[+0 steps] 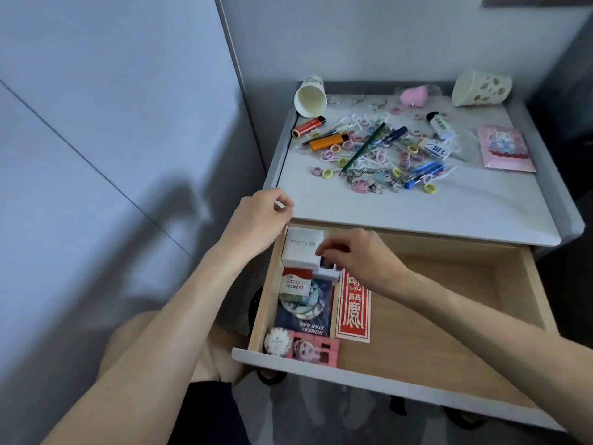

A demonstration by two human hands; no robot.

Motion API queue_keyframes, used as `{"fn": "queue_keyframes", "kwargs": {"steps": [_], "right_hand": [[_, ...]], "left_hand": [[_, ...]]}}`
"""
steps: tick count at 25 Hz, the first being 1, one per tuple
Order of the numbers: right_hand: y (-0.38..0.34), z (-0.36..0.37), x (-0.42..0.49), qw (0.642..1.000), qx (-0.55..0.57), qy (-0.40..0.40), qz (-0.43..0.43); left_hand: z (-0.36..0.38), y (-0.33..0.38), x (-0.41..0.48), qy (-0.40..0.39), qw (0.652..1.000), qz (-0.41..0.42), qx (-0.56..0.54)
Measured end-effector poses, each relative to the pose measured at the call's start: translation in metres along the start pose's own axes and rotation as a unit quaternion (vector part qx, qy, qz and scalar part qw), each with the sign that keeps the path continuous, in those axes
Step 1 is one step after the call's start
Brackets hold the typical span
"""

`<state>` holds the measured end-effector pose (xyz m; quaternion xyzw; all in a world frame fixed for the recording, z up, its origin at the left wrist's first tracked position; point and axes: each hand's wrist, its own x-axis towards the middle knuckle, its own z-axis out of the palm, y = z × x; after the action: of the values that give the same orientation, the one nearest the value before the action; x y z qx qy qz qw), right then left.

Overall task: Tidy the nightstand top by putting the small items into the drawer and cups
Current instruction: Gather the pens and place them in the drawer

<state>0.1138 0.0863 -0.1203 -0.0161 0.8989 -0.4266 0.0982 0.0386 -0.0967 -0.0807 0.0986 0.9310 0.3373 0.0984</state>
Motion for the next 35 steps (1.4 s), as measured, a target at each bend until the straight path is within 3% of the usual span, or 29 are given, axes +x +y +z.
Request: {"fn": "queue_keyframes", "kwargs": {"steps": [5, 9, 13, 16, 19, 22, 26, 29, 31, 35], "right_hand": [[0.021, -0.090, 0.062, 0.987, -0.064, 0.146, 0.021], [0.033, -0.122, 0.125, 0.958, -0.240, 0.158, 0.002], [0.049, -0.154, 0.155, 0.934, -0.260, 0.240, 0.045], [0.071, -0.176, 0.160, 0.924, -0.315, 0.207, 0.062], [0.088, -0.180, 0.161, 0.933, -0.319, 0.159, 0.044], [0.093, -0.182, 0.162, 0.939, -0.302, 0.163, 0.023], [0.084, -0.193, 0.154, 0.965, -0.198, 0.175, -0.003], [0.074, -0.197, 0.147, 0.981, -0.007, 0.192, -0.016], [0.065, -0.194, 0.144, 0.974, 0.121, 0.190, -0.025], [0.043, -0.182, 0.143, 0.952, 0.256, 0.165, -0.042]], "left_hand": [[0.003, 0.036, 0.063, 0.020, 0.998, 0.055, 0.030], [0.020, 0.064, 0.118, 0.034, 0.995, 0.079, 0.055], [0.053, 0.092, 0.157, -0.010, 0.987, 0.096, 0.127], [0.076, 0.108, 0.175, -0.012, 0.973, 0.120, 0.199], [0.087, 0.114, 0.181, 0.005, 0.973, 0.108, 0.205], [0.091, 0.115, 0.186, 0.003, 0.971, 0.116, 0.209], [0.087, 0.115, 0.190, 0.005, 0.973, 0.132, 0.190], [0.075, 0.121, 0.185, 0.000, 0.986, 0.136, 0.096], [0.063, 0.122, 0.178, -0.023, 0.991, 0.131, 0.031], [0.037, 0.118, 0.158, -0.052, 0.990, 0.110, -0.077]]}}
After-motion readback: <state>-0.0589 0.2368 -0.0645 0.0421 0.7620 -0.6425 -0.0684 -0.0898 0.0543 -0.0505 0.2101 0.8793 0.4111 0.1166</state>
